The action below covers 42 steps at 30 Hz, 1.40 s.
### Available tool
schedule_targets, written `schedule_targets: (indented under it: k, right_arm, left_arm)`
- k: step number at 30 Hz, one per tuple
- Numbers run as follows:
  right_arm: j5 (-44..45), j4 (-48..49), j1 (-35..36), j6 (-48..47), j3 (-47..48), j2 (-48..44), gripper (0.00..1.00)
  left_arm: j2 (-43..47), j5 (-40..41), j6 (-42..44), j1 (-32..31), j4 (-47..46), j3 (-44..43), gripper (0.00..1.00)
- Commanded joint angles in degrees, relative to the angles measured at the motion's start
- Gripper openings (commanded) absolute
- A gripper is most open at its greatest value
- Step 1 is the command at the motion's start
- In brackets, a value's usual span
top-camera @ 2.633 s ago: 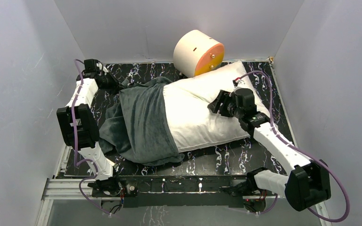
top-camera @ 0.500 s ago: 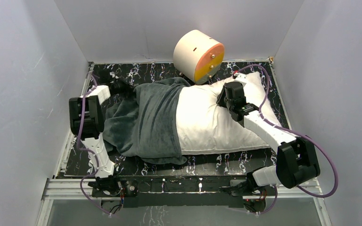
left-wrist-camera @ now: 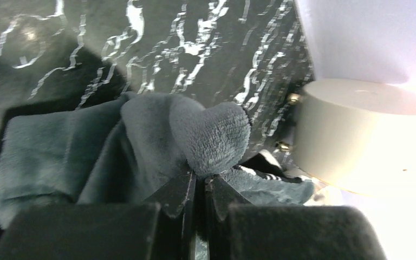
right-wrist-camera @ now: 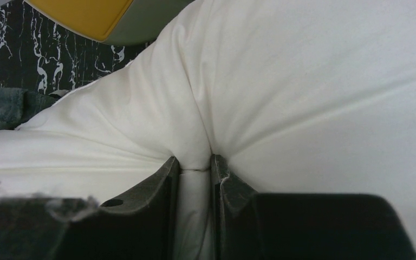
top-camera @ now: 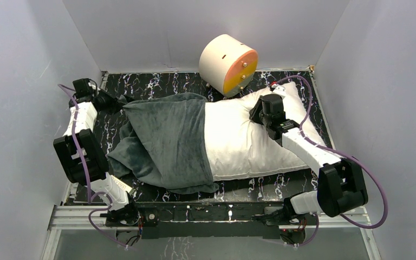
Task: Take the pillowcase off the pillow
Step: Remove the pillow from the pillowcase.
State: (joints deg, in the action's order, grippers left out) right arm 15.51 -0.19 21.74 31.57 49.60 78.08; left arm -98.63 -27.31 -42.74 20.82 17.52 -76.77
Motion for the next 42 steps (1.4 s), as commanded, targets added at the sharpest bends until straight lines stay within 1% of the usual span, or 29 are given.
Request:
schedule_targets:
  k: [1,3,5,8,13,15,18,19,21,22,23,24,25,26,27,29,31,33,37,42]
  right_arm:
    - [6.4,-21.3,-3.1,-3.1,-5.3,2.7,0.32]
    - [6.6,-21.6,-3.5,-2.9,-5.2,2.6,0.31]
    - [6.5,-21.5,-3.6,-2.6,-5.2,2.3,0.31]
    - [6.4,-21.5,-3.6,-2.1,-5.0,2.2,0.3]
    - [6.7,-21.6,-3.5,-1.5,-5.0,1.8,0.3]
    - [6.4,-21.7,-3.6,-1.3,-4.9,1.6,0.3]
    - [5.6,-21.3,-3.5,-1.2,-4.8,1.2,0.3]
    - [5.1,-21.2,-3.6,-1.2,-4.7,1.1,0.3]
    - [4.0,-21.1,-3.6,-1.5,-4.5,0.9,0.3]
    - [3.4,-20.9,-3.6,-1.8,-4.4,0.8,0.3]
    - [2.7,-20.9,-3.6,-1.9,-4.3,0.7,0.3]
    - [2.1,-20.9,-3.6,-2.1,-4.1,0.6,0.3]
    - [1.6,-21.0,-3.6,-2.4,-3.9,0.5,0.31]
    - [1.1,-21.0,-3.5,-2.6,-3.8,0.4,0.31]
    - [0.6,-21.1,-3.6,-2.8,-3.5,0.2,0.31]
    - [-0.3,-21.5,-3.6,-3.3,-3.1,-0.2,0.32]
    - [-1.4,-22.1,-3.6,-3.7,-2.4,-0.4,0.33]
    - [-2.6,-22.2,-3.5,-4.2,-1.8,-0.6,0.34]
    - [-6.9,-22.5,-3.5,-4.6,-0.3,-1.4,0.37]
    - [-11.8,-22.9,-3.6,-5.8,2.3,-3.7,0.44]
  left_arm:
    - [3.9,16.2,7.9,3.1,4.8,-1.4,0.0]
    - [4.1,22.2,10.5,3.0,8.0,-3.0,0.0]
    - [5.0,24.6,12.3,3.0,8.8,-3.3,0.0]
    - [7.9,31.5,13.0,2.7,9.4,-1.9,0.0]
    - [11.9,40.3,13.9,2.6,10.4,0.2,0.0]
    - [12.7,42.0,14.2,2.6,10.9,0.1,0.0]
    - [12.4,36.4,15.7,2.7,11.3,-0.7,0.0]
    - [12.2,33.0,16.1,2.6,11.3,-0.8,0.0]
    - [12.0,21.8,17.1,2.3,10.3,-0.8,0.0]
    - [11.8,17.9,17.0,1.6,9.8,-0.8,0.02]
    - [11.6,13.8,16.8,0.4,9.6,-0.9,0.07]
    - [11.4,11.0,16.7,-1.2,9.4,-1.1,0.15]
    - [11.2,9.5,16.9,-4.1,9.6,-1.5,0.28]
    - [11.0,9.1,17.3,-5.9,10.0,-2.1,0.36]
    - [10.9,9.1,17.6,-9.3,10.1,-2.4,0.47]
    - [11.5,9.7,17.5,-13.4,10.2,-2.8,0.6]
    - [12.9,12.0,17.1,-16.8,10.2,-3.0,0.7]
    - [14.3,13.3,17.4,-19.8,10.2,-3.4,0.73]
    - [15.8,12.6,19.2,-32.4,9.8,-4.9,0.75]
    - [15.4,16.7,21.8,-48.4,11.8,-6.3,0.77]
